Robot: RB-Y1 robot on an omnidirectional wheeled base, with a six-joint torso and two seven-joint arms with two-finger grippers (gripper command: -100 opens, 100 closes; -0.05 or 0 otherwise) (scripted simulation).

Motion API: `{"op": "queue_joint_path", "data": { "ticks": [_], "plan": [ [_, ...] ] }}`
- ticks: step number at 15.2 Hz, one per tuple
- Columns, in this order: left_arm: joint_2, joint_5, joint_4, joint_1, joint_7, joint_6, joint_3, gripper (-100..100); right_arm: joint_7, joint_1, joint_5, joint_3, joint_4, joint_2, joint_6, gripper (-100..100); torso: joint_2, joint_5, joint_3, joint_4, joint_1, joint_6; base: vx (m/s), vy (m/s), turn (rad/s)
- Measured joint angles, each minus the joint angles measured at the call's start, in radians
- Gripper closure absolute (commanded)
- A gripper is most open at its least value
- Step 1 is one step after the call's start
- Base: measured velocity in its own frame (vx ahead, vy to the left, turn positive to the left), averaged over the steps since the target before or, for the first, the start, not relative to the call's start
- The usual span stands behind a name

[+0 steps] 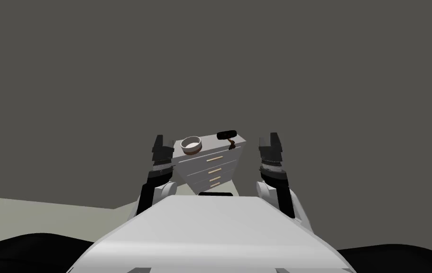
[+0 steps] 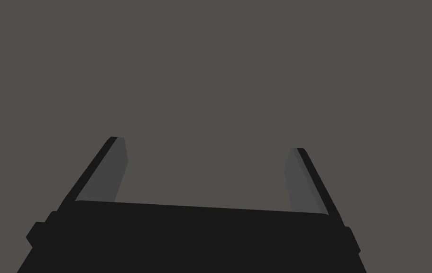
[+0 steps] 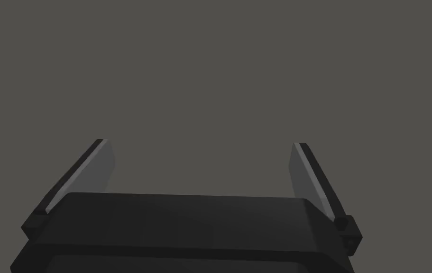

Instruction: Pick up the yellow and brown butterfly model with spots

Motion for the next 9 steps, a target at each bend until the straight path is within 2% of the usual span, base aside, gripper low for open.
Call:
{"op": "queue_joint_path", "data": {
  "ticks": [9],
  "plan": [
    [0.000, 0.000, 0.000, 0.000, 0.000, 0.000, 0.000, 0, 0.105, 0.027, 0.141, -0.056, 0.080, -0.166, 0.003, -100, 0.001, 0.001, 0.001, 0.000, 0.005, 0.000, -0.014, 0.065, 0.062]
  ]
}}
